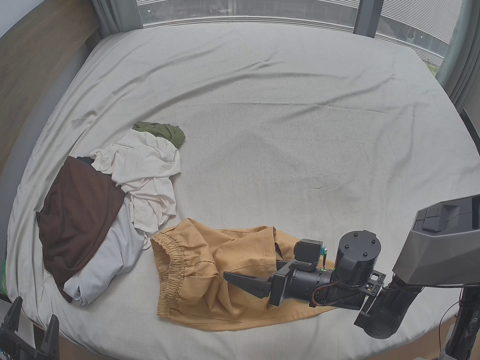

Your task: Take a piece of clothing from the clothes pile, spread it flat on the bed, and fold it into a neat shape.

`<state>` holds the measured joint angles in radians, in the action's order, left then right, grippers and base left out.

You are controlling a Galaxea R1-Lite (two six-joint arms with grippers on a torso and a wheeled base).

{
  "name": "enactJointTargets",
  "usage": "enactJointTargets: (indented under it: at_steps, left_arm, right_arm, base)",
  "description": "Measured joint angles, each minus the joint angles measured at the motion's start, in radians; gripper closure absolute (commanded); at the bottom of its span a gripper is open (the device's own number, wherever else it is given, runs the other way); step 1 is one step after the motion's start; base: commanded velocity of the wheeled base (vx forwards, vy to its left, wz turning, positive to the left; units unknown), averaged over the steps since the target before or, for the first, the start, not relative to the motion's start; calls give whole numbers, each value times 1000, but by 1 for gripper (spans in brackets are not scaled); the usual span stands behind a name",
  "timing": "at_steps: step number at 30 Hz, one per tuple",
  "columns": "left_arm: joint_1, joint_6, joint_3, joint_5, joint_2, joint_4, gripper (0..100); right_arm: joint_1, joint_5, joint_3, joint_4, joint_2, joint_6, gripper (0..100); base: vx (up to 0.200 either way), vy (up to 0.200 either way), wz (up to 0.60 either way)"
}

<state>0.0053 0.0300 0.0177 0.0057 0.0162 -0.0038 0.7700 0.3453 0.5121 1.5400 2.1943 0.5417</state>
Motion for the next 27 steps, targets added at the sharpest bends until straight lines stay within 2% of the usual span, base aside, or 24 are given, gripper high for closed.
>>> enactJointTargets:
  at_steps: [2,3,18,27]
  left_arm:
    - [0,-1,0,0,0,0,0]
    - [0,-1,0,0,0,0,0]
    - [0,0,0,-1,0,0,0]
    - [1,-3,0,-1,0,0,0]
  right_arm:
    - [3,-1,4,0,6,-1,0]
    - [3,-2,6,0,8,-3,100]
    - [-9,-5,4,0,17,-10,100]
    - [-26,1,-50,1,-15,-102,100]
  base:
    - [0,0,0]
    - [0,0,0]
    - [0,0,0]
    - [0,0,0]
